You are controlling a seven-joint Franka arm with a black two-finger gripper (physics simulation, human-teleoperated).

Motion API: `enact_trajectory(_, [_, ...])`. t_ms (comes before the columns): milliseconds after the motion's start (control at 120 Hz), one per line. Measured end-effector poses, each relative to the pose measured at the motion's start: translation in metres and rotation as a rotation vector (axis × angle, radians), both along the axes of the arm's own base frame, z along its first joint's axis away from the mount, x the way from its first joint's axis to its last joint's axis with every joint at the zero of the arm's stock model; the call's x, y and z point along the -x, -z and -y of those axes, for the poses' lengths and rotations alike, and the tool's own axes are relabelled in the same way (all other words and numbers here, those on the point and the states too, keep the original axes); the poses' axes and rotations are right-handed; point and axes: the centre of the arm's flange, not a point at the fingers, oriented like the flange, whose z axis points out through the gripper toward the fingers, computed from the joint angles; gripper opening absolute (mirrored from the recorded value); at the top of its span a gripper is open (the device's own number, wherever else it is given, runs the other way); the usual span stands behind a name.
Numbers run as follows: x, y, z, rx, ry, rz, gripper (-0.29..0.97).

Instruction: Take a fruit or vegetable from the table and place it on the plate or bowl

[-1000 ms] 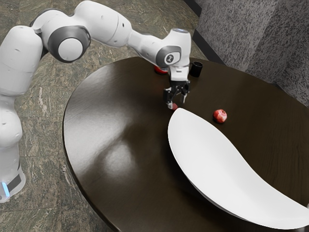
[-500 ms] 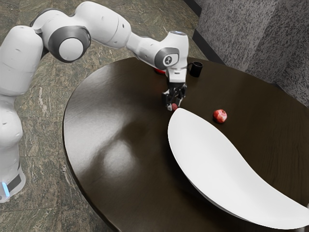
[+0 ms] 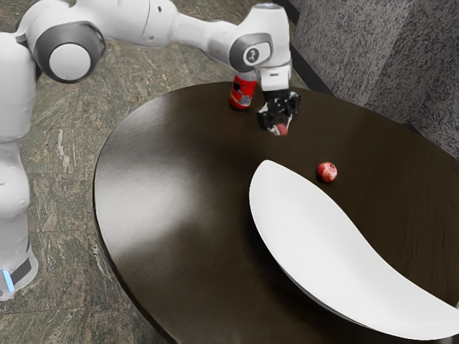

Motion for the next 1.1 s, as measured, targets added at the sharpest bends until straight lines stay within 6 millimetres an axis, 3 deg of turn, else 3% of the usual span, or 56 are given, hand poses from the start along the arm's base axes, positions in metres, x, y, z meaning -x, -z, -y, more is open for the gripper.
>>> enact_trajectory(75, [0.0,-0.031,0.052,-0.003,0.069,0.047,0.14])
enact_trajectory(192, [0.001,-0.057,0.139,0.013,0.184,0.087,0.14])
enact_trajectory(258, [0.001,-0.054,0.179,0.025,0.235,0.081,0.14])
enact_trajectory(367, [0.001,-0.05,0.212,0.043,0.267,0.071,0.14])
enact_trajectory(492, [0.003,-0.037,0.278,0.08,0.338,0.047,0.14])
enact_trajectory(550, [0.005,-0.03,0.297,0.096,0.354,0.032,0.14])
enact_trajectory(742, [0.0,0.001,0.324,0.136,0.349,-0.019,0.15])
enact_trajectory(842, [-0.001,0.005,0.324,0.172,0.324,-0.027,0.41])
enact_trajectory(967, [-0.003,-0.006,0.32,0.24,0.273,0.009,0.57])
enact_trajectory(1000, [-0.003,-0.022,0.313,0.312,0.225,0.048,0.59])
enact_trajectory(1067, [0.002,-0.089,0.281,0.406,0.102,0.174,0.63])
enact_trajectory(1100, [0.009,-0.11,0.258,0.43,-0.013,0.189,0.64])
